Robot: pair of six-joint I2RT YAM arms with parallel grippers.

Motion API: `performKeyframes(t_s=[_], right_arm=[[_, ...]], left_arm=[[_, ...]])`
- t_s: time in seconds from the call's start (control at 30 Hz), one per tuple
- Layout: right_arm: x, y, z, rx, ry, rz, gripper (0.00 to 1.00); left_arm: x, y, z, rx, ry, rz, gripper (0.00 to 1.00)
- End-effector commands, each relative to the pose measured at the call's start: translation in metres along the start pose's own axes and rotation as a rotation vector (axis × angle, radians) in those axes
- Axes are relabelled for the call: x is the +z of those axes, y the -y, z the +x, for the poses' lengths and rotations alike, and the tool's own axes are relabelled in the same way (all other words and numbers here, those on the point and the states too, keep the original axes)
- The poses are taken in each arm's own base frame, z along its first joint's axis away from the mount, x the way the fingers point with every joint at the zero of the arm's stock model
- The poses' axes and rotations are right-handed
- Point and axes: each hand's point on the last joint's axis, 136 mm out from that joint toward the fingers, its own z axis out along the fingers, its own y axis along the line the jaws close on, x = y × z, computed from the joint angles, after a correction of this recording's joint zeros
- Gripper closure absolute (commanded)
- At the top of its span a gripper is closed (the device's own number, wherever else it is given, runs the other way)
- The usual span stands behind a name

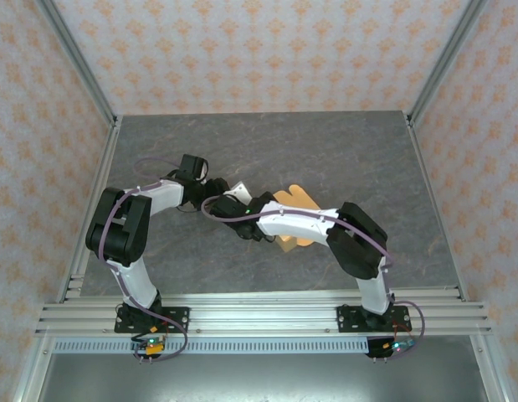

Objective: Fold the paper box

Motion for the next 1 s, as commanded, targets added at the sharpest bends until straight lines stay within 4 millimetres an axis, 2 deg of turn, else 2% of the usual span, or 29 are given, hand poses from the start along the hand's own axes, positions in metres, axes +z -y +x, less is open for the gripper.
performKeyframes(t_s=[0.0, 0.07, 0.13, 0.2, 0.27, 0.33, 0.47, 0.63, 0.77, 0.97], right_arm=[[-0.031, 0.001, -0.029, 0.093, 0.068, -0.127, 0.26], [-0.047, 0.008, -0.037, 0.14, 0.093, -0.161, 0.25], [-0.06, 0.023, -0.041, 0.18, 0.112, -0.164, 0.23], [-0.069, 0.037, -0.038, 0.207, 0.099, -0.197, 0.22], [-0.073, 0.046, -0.028, 0.198, 0.066, -0.275, 0.19], [-0.074, 0.038, -0.009, 0.11, 0.031, -0.4, 0.17], [-0.056, 0.042, 0.017, 0.067, -0.067, -0.389, 0.16], [-0.043, 0.03, 0.03, 0.07, -0.142, -0.391, 0.19], [-0.034, 0.025, 0.024, 0.072, -0.131, -0.384, 0.2], [-0.012, 0.013, 0.008, 0.045, -0.113, -0.35, 0.25]], left_arm=[[0.011, -0.022, -0.001, -0.045, -0.003, -0.05, 0.3], [0.01, -0.021, -0.002, -0.046, -0.007, -0.044, 0.3], [0.009, -0.015, -0.003, -0.031, -0.014, -0.026, 0.3], [0.005, -0.01, -0.005, -0.02, -0.016, -0.013, 0.3], [0.001, -0.007, -0.007, -0.013, -0.016, -0.013, 0.3], [-0.002, -0.006, -0.009, -0.008, -0.009, -0.017, 0.3], [-0.005, -0.01, -0.008, -0.009, -0.008, -0.04, 0.3], [-0.004, -0.015, -0.002, -0.014, -0.02, -0.052, 0.3], [-0.004, -0.019, -0.001, -0.006, -0.018, -0.067, 0.3], [-0.003, -0.018, -0.001, -0.009, -0.021, -0.062, 0.3]])
